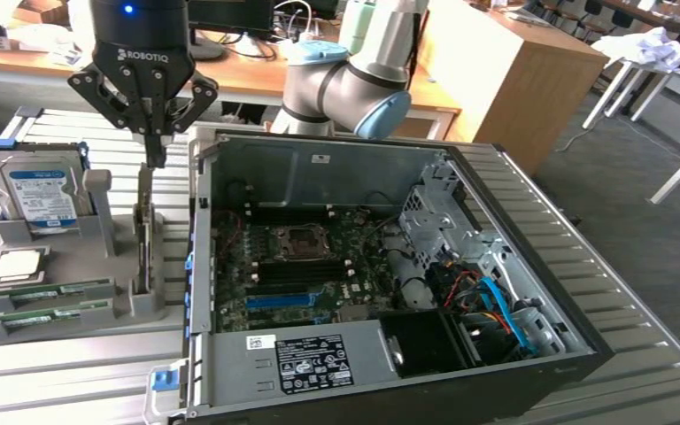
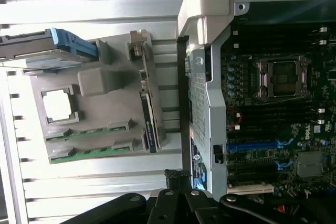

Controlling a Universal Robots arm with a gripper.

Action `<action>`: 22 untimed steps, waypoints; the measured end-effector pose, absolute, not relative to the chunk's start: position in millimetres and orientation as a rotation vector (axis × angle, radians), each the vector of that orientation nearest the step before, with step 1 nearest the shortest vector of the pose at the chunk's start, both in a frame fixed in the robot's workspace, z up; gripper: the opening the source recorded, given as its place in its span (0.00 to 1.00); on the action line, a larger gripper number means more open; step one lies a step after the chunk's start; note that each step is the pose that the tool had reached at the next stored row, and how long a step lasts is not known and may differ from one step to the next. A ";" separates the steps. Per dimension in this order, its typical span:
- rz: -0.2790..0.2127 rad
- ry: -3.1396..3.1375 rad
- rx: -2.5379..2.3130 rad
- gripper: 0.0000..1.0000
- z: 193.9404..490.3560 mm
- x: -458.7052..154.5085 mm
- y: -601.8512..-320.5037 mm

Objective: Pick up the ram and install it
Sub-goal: 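Reach for the ram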

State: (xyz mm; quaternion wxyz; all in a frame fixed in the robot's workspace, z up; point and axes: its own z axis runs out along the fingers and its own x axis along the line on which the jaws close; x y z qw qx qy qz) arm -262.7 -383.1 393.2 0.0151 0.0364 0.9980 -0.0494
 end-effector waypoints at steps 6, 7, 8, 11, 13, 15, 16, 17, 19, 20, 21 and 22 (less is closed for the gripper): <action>-0.154 3.105 0.113 0.10 393.3 -267.8 -383.1; -0.154 3.106 0.113 0.10 393.3 -268.7 -383.1; -0.154 3.105 0.113 0.10 393.2 -269.5 -383.1; -0.154 3.105 0.113 0.10 393.3 -272.0 -383.1; -0.154 3.105 0.113 0.10 393.2 -273.7 -383.1; -0.154 3.105 0.113 0.10 393.3 -275.3 -383.1; -0.154 3.105 0.113 0.10 393.2 -276.2 -383.1; -0.154 3.105 0.113 0.10 393.3 -277.1 -383.1; -0.154 3.105 0.113 0.10 393.3 -278.8 -383.1; -0.154 3.105 0.113 0.10 393.2 -279.7 -383.1; -0.154 3.105 0.113 0.10 393.2 -280.7 -383.1; -0.154 3.106 0.113 0.10 393.3 -281.6 -383.1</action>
